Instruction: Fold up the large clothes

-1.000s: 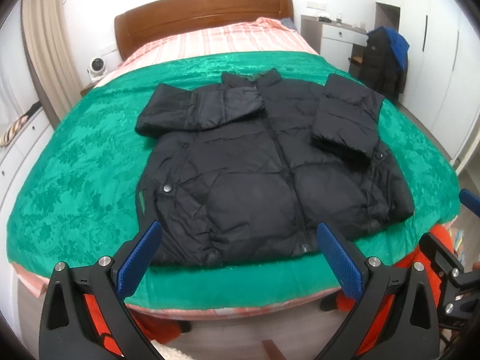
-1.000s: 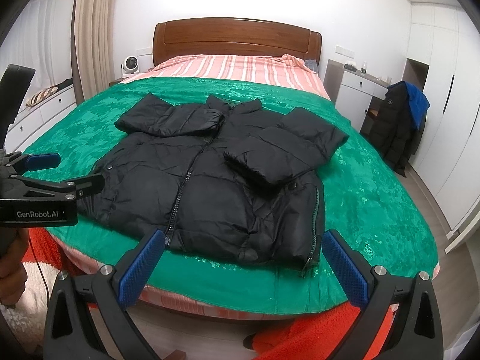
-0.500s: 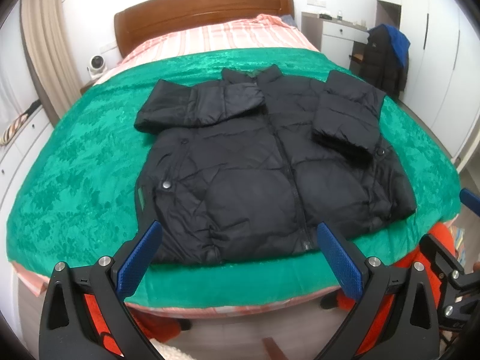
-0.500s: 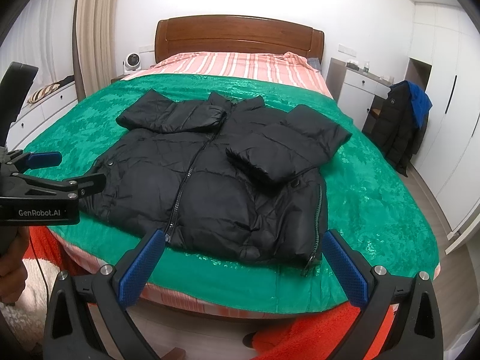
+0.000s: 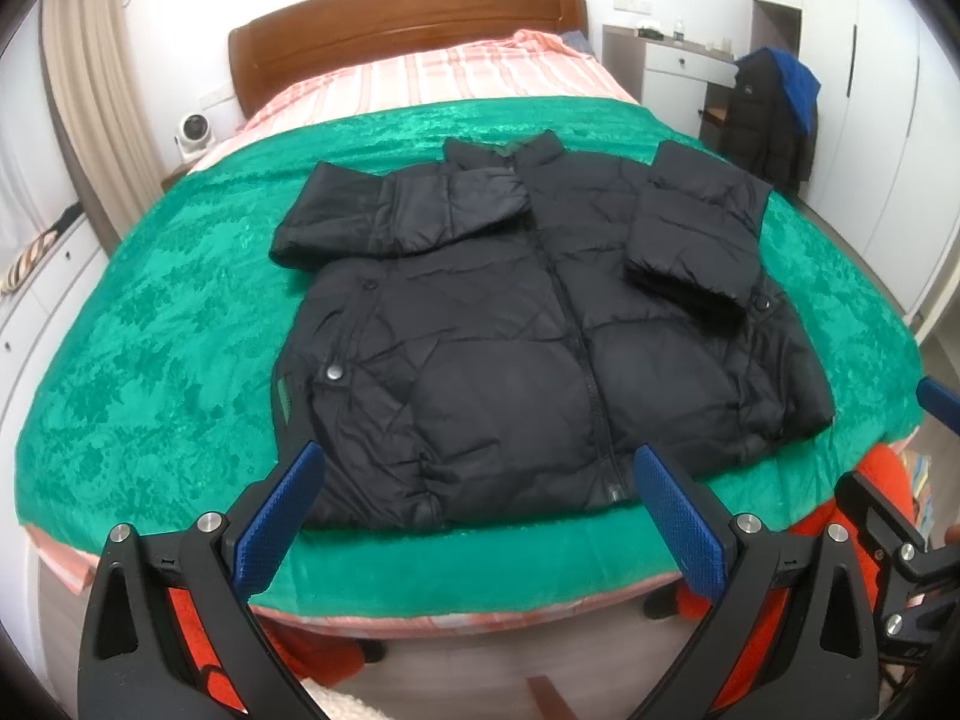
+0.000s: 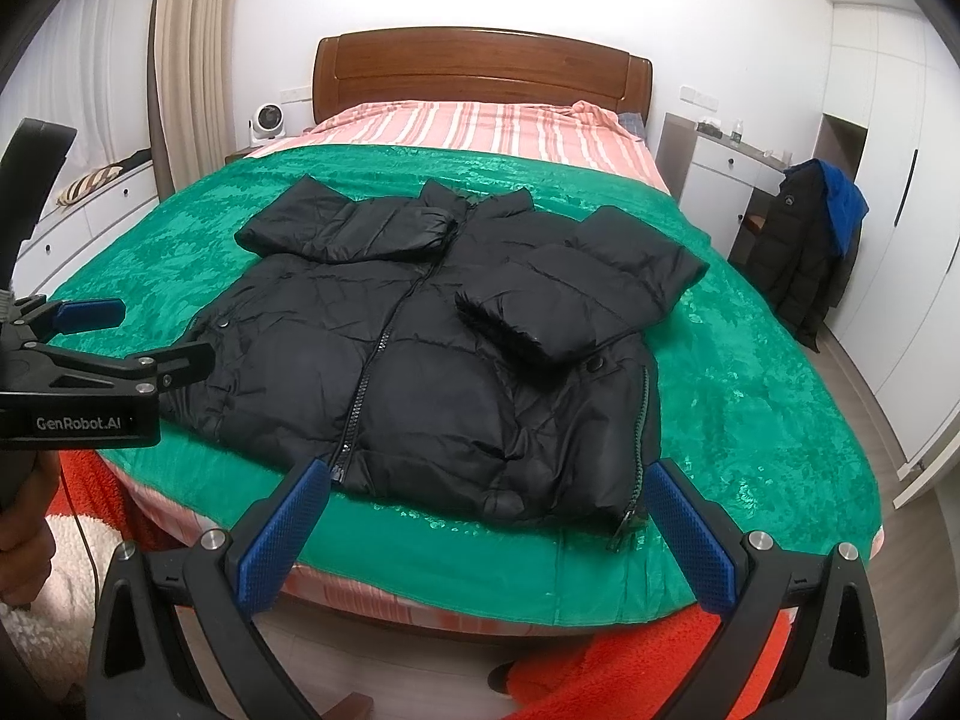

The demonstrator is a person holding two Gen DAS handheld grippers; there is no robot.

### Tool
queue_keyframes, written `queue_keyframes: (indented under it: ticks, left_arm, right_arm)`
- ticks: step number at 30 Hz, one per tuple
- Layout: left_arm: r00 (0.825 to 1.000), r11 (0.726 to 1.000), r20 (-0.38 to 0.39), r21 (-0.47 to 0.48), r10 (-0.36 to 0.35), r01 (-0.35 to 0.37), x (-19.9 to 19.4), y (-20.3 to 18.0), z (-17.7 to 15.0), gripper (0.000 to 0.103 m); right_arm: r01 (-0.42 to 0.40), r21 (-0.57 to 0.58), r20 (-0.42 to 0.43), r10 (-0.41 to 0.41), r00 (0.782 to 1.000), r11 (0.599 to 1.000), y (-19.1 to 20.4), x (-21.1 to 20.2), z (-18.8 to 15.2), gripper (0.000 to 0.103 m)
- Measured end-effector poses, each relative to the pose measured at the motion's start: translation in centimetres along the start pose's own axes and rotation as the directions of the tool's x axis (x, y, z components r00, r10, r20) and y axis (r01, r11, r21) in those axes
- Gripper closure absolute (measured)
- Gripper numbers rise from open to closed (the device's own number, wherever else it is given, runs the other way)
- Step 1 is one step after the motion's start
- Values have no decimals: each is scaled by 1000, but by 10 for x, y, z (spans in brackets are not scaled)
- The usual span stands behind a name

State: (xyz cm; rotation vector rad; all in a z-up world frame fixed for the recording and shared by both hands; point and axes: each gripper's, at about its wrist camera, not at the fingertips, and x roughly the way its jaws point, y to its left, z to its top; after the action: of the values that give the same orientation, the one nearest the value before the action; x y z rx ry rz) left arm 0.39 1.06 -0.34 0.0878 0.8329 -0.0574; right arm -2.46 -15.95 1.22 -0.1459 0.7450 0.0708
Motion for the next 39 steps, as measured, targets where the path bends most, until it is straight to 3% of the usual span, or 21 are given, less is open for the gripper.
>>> queue_keyframes:
  ticks: [39]
  left_arm:
    - [1000,1000,7,11,10,-10,-5,-1,0,0]
  right_arm:
    - [-15,0,-14,15,1000,1000,2,2,-1,0]
